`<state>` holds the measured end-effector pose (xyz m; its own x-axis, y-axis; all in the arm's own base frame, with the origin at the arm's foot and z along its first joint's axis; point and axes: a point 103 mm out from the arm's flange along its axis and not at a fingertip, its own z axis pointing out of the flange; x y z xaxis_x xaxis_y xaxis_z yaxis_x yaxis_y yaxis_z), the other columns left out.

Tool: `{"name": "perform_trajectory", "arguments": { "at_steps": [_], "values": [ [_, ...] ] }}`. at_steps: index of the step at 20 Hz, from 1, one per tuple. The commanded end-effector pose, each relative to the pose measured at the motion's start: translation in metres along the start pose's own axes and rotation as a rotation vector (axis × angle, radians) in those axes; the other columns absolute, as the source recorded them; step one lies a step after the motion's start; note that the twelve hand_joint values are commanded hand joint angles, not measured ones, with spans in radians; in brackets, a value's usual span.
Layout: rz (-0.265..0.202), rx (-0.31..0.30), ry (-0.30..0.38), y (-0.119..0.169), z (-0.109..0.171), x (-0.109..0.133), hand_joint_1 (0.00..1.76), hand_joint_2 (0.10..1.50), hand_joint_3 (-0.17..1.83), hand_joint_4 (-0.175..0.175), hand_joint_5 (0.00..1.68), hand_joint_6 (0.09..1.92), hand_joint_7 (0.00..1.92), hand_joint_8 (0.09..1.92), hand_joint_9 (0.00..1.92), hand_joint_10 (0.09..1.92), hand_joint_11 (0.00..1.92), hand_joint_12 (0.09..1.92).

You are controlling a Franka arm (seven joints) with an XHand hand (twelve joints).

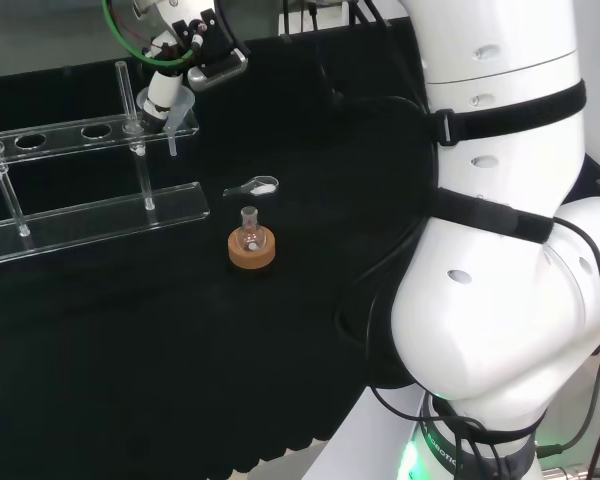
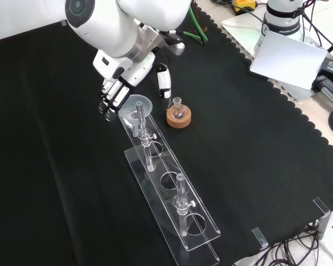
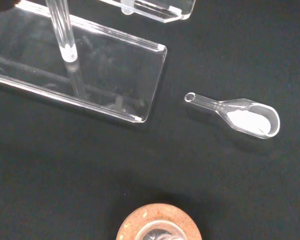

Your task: Pick up the funnel from the transparent funnel stand.

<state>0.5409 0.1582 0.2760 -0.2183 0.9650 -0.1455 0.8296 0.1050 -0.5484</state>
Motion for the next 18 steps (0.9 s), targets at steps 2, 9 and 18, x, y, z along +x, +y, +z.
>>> {"name": "perform_trajectory", "arguments": {
  "at_steps": [2, 9, 18],
  "values": [
    [-0.001, -0.012, -0.008, 0.0059, 0.0009, -0.0025, 0.62, 0.77, 0.04, 0.077, 0.0, 0.09, 0.06, 0.09, 0.0, 0.94, 0.33, 1.53],
    [0.006, -0.017, -0.004, 0.0084, 0.0027, -0.0074, 0.63, 0.77, 0.04, 0.072, 0.0, 0.09, 0.09, 0.09, 0.03, 0.97, 0.34, 1.53],
    [0.012, -0.028, 0.002, 0.0149, 0.0069, -0.0084, 0.62, 0.77, 0.07, 0.064, 0.04, 0.09, 0.0, 0.51, 0.15, 0.95, 0.36, 1.52]
  ]
}}
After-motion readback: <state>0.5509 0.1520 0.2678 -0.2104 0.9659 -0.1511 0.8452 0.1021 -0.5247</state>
